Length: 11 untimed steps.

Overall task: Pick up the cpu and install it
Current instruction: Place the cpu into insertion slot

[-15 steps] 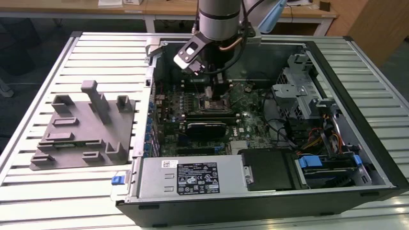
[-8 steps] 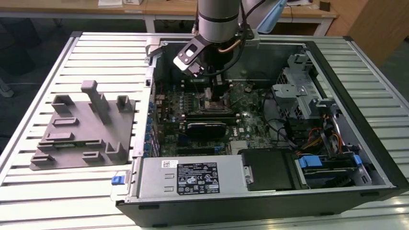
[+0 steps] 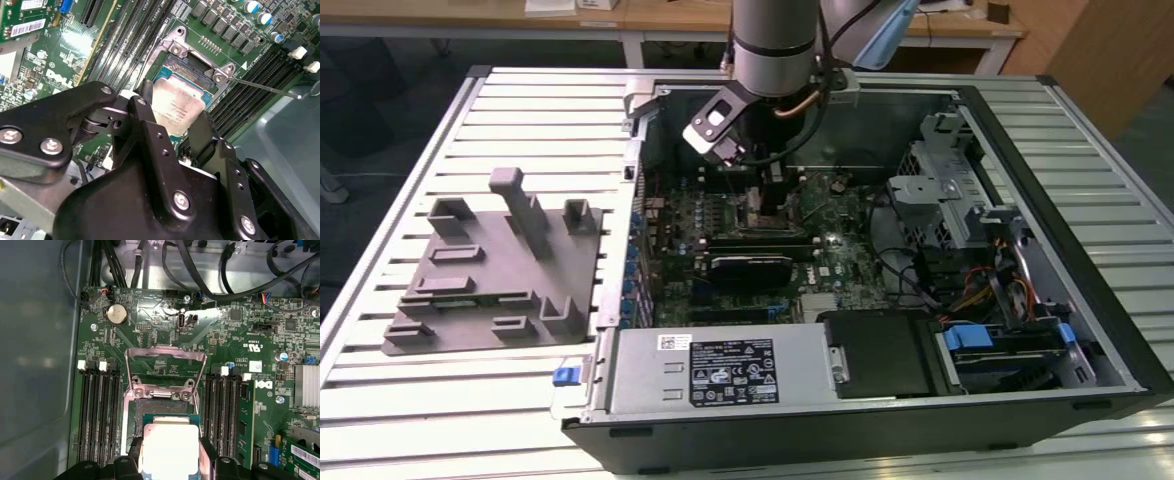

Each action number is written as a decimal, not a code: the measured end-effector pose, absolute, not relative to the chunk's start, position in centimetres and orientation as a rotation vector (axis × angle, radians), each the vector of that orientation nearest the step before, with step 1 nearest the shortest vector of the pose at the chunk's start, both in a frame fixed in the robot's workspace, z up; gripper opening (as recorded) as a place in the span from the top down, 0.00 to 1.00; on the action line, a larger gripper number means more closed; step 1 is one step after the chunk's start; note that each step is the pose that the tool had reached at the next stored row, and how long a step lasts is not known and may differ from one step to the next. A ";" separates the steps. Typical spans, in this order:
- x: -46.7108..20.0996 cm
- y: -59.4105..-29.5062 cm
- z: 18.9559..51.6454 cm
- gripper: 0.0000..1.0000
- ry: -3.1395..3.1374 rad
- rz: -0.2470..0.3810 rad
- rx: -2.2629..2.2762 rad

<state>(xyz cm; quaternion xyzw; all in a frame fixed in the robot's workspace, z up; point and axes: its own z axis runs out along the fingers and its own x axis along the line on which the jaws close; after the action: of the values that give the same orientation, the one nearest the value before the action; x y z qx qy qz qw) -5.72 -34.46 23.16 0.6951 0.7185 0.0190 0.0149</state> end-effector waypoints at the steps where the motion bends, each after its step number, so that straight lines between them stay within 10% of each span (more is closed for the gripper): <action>1: -5.7 -34.5 23.1 0.47 2.236 0.059 2.163; 11: -5.7 -34.5 22.8 0.47 2.236 0.059 2.163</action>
<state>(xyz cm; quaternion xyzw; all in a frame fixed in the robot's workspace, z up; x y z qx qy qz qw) -5.72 -34.46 22.75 0.6951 0.7185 0.0190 0.0149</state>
